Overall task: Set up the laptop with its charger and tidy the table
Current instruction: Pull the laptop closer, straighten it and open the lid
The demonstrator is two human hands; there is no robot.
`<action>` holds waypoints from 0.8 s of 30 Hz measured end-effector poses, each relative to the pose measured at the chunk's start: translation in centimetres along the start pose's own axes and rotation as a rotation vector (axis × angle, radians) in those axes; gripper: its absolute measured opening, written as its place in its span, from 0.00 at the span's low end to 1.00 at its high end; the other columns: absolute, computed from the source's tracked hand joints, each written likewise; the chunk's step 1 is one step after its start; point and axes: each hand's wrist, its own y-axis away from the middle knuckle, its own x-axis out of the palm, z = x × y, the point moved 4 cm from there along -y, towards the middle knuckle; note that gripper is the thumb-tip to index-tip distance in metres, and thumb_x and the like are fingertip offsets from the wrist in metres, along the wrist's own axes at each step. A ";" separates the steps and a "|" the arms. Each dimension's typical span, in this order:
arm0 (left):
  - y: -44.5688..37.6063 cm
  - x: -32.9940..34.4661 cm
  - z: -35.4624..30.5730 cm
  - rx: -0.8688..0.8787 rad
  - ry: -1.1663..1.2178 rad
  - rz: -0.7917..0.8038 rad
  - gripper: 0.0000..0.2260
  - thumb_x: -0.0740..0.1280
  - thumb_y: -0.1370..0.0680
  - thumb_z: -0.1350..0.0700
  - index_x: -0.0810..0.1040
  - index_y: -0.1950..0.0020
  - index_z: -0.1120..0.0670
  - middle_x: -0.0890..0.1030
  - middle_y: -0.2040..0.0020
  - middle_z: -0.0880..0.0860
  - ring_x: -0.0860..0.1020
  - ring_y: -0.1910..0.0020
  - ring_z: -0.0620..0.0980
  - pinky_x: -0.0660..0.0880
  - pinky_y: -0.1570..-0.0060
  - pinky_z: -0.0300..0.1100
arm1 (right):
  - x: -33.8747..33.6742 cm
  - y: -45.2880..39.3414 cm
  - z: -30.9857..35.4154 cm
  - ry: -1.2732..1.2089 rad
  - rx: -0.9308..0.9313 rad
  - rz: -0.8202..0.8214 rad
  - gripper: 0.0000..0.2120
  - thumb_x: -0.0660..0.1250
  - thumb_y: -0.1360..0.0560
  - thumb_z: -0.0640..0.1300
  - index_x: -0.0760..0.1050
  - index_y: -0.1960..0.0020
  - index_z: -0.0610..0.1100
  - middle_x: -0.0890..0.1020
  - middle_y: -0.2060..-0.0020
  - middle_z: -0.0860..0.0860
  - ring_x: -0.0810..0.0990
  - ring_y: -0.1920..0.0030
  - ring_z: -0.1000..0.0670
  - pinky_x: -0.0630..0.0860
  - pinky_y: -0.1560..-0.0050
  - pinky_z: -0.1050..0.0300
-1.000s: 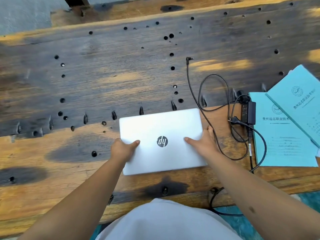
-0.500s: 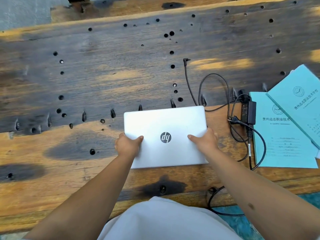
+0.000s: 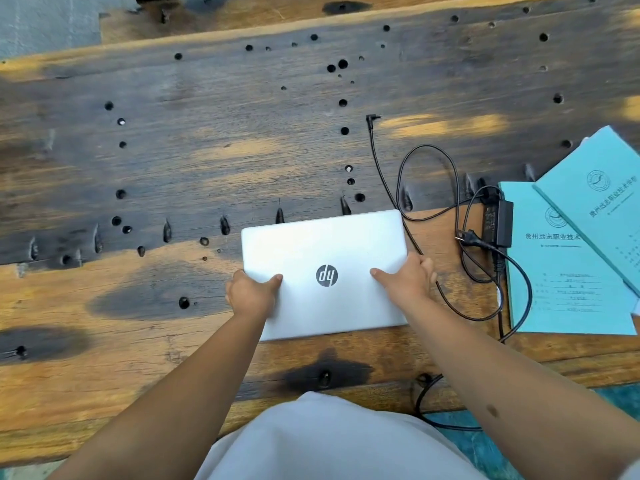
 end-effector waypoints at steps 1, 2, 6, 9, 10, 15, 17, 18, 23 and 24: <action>0.0 0.0 0.0 0.001 0.000 -0.003 0.30 0.76 0.29 0.46 0.71 0.36 0.62 0.73 0.37 0.62 0.71 0.35 0.62 0.71 0.37 0.57 | 0.0 0.0 0.0 0.007 -0.005 -0.002 0.39 0.75 0.32 0.57 0.63 0.31 0.42 0.63 0.33 0.46 0.60 0.34 0.43 0.64 0.49 0.51; 0.1 0.1 0.0 0.004 0.001 -0.008 0.30 0.76 0.29 0.46 0.71 0.36 0.62 0.73 0.36 0.63 0.70 0.35 0.62 0.71 0.37 0.56 | 0.0 0.0 0.0 0.012 -0.008 -0.004 0.39 0.75 0.33 0.57 0.63 0.30 0.41 0.62 0.33 0.46 0.60 0.34 0.43 0.65 0.49 0.51; 0.2 0.2 -0.1 0.001 -0.015 -0.012 0.31 0.76 0.29 0.45 0.71 0.35 0.62 0.69 0.35 0.63 0.70 0.36 0.62 0.70 0.36 0.54 | 0.1 0.0 -0.1 0.014 -0.006 -0.012 0.40 0.76 0.33 0.57 0.63 0.30 0.41 0.62 0.33 0.46 0.59 0.34 0.43 0.64 0.51 0.52; 0.2 0.4 0.0 0.017 -0.028 -0.017 0.30 0.75 0.28 0.45 0.70 0.35 0.61 0.68 0.35 0.62 0.67 0.34 0.61 0.68 0.37 0.52 | 0.1 0.1 -0.4 0.035 -0.027 -0.006 0.41 0.75 0.33 0.58 0.62 0.29 0.43 0.63 0.34 0.46 0.60 0.33 0.43 0.66 0.50 0.51; 0.2 0.4 0.1 0.025 -0.034 -0.016 0.30 0.74 0.28 0.45 0.70 0.34 0.60 0.68 0.34 0.62 0.66 0.34 0.61 0.67 0.37 0.52 | 0.0 0.1 -0.5 0.044 -0.036 0.000 0.40 0.75 0.33 0.58 0.62 0.29 0.43 0.63 0.34 0.46 0.60 0.33 0.43 0.67 0.49 0.50; 0.2 0.4 0.6 0.075 -0.062 0.013 0.30 0.74 0.27 0.46 0.68 0.32 0.58 0.66 0.33 0.62 0.65 0.33 0.62 0.66 0.34 0.52 | -0.1 0.3 -1.0 0.070 -0.056 0.032 0.42 0.76 0.34 0.57 0.60 0.27 0.45 0.64 0.33 0.44 0.61 0.31 0.42 0.67 0.37 0.46; 0.1 0.4 0.8 0.083 -0.064 0.029 0.30 0.74 0.27 0.46 0.67 0.31 0.58 0.66 0.33 0.62 0.67 0.33 0.62 0.66 0.34 0.53 | -0.2 0.4 -1.1 0.081 -0.064 0.040 0.43 0.76 0.34 0.57 0.60 0.27 0.44 0.64 0.33 0.44 0.62 0.31 0.41 0.67 0.37 0.46; 0.0 0.3 0.8 0.084 -0.067 0.041 0.31 0.74 0.27 0.46 0.67 0.31 0.57 0.66 0.33 0.62 0.68 0.34 0.63 0.66 0.34 0.53 | -0.2 0.5 -1.0 0.087 -0.068 0.046 0.43 0.76 0.34 0.57 0.60 0.27 0.44 0.64 0.33 0.44 0.62 0.31 0.41 0.67 0.37 0.46; -0.4 0.0 0.8 0.105 -0.104 0.128 0.33 0.75 0.28 0.46 0.65 0.29 0.57 0.65 0.32 0.61 0.71 0.36 0.63 0.68 0.33 0.55 | 0.0 0.9 -0.9 0.084 -0.067 0.058 0.43 0.76 0.34 0.57 0.58 0.27 0.44 0.63 0.33 0.44 0.61 0.31 0.41 0.68 0.37 0.45; -0.3 -0.2 0.9 0.121 -0.118 0.142 0.34 0.75 0.28 0.46 0.65 0.29 0.57 0.65 0.32 0.61 0.71 0.36 0.62 0.68 0.33 0.55 | 0.0 1.0 -0.9 0.081 -0.078 0.054 0.43 0.76 0.34 0.56 0.59 0.27 0.44 0.63 0.33 0.44 0.61 0.31 0.41 0.68 0.37 0.45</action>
